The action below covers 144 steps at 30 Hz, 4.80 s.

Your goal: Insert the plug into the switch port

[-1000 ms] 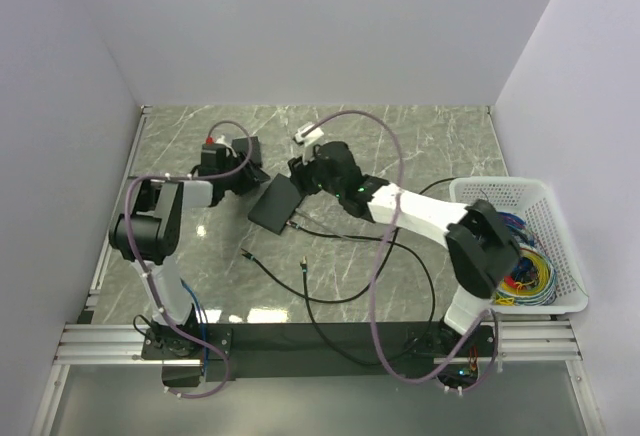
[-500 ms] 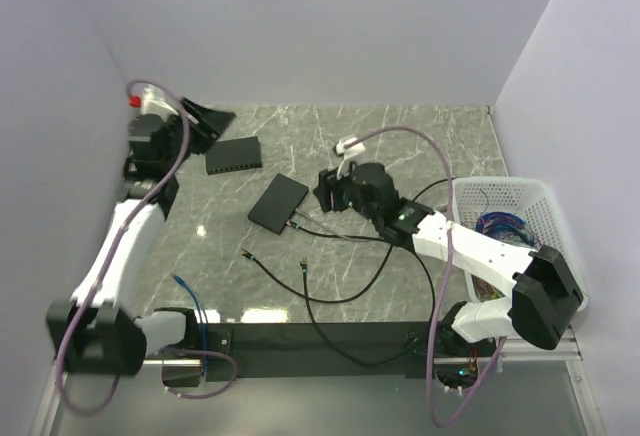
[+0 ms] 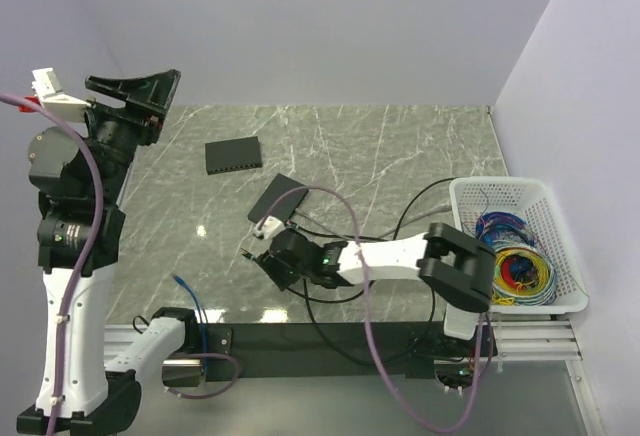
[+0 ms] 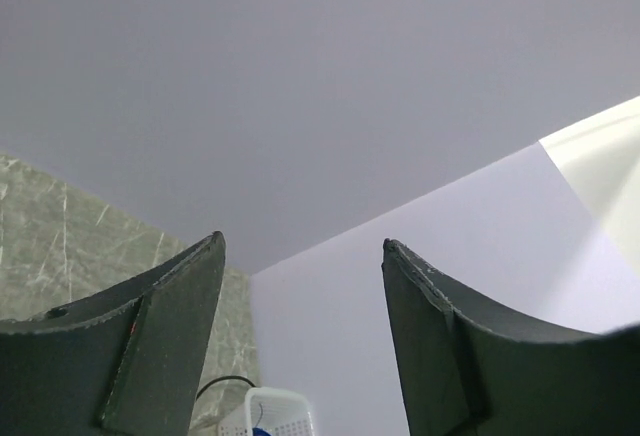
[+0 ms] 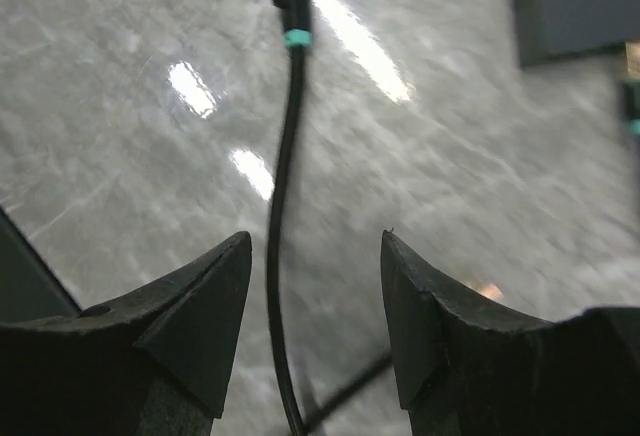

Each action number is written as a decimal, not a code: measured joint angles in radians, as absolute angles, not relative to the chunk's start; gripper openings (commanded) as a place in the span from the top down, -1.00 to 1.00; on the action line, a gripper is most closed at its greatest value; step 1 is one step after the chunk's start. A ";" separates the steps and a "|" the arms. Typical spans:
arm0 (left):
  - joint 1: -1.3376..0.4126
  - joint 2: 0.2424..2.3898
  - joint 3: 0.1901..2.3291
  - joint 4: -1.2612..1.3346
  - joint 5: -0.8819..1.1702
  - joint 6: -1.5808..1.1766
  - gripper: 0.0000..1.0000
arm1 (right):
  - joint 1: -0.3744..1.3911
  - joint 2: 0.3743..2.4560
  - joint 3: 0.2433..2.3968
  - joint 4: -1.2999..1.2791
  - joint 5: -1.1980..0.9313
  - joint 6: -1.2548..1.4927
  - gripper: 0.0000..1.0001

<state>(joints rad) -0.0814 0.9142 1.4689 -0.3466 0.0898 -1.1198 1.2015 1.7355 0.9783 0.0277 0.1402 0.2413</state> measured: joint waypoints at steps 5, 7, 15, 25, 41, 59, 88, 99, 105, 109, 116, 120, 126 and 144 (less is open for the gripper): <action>-0.086 0.928 1.527 -0.446 0.051 -1.129 -0.58 | 1.221 1.860 1.108 0.014 0.138 0.228 -0.23; -0.093 0.934 1.528 -0.463 0.037 -1.130 -0.59 | 1.221 1.884 1.150 0.005 0.140 0.221 -0.23; -0.141 0.992 1.528 -0.480 0.020 -1.120 -0.83 | 1.221 1.922 1.241 0.002 0.149 0.189 -0.24; -0.175 0.994 1.552 -0.503 -0.074 -1.073 -0.99 | 1.221 1.933 1.241 -0.004 0.150 0.188 -0.25; -0.194 1.024 1.538 -0.425 -0.108 -0.972 -0.99 | 1.222 1.936 1.238 -0.012 0.165 0.201 -0.25; -0.073 0.955 1.171 -0.362 -0.051 -0.805 -0.96 | 1.296 1.928 1.138 0.029 0.169 0.210 -0.25; -0.071 0.925 1.031 -0.284 0.051 -0.775 -0.84 | 1.230 1.950 1.180 0.050 0.160 0.212 1.00; -0.070 0.908 0.895 -0.144 0.201 -0.753 -0.67 | 0.958 1.540 1.009 0.179 0.031 0.263 1.00; -0.070 0.939 0.801 0.036 0.385 -0.786 -0.55 | 0.889 1.466 0.961 0.211 -0.022 0.273 1.00; -0.076 0.966 0.758 0.110 0.455 -0.808 -0.55 | 0.873 1.465 0.911 0.215 -0.047 0.288 1.00; -0.142 0.995 0.743 0.191 0.502 -0.817 -0.41 | 0.858 1.465 0.902 0.229 -0.100 0.308 1.00; -0.177 1.012 0.694 0.254 0.511 -0.835 -0.37 | 0.826 1.465 0.902 0.254 -0.175 0.341 1.00; -0.185 1.011 0.601 0.345 0.517 -0.864 -0.35 | 0.747 1.465 0.863 0.396 -0.373 0.455 1.00; -0.194 0.996 0.557 0.490 0.521 -0.908 0.05 | 0.725 1.504 0.850 0.593 -0.587 0.620 1.00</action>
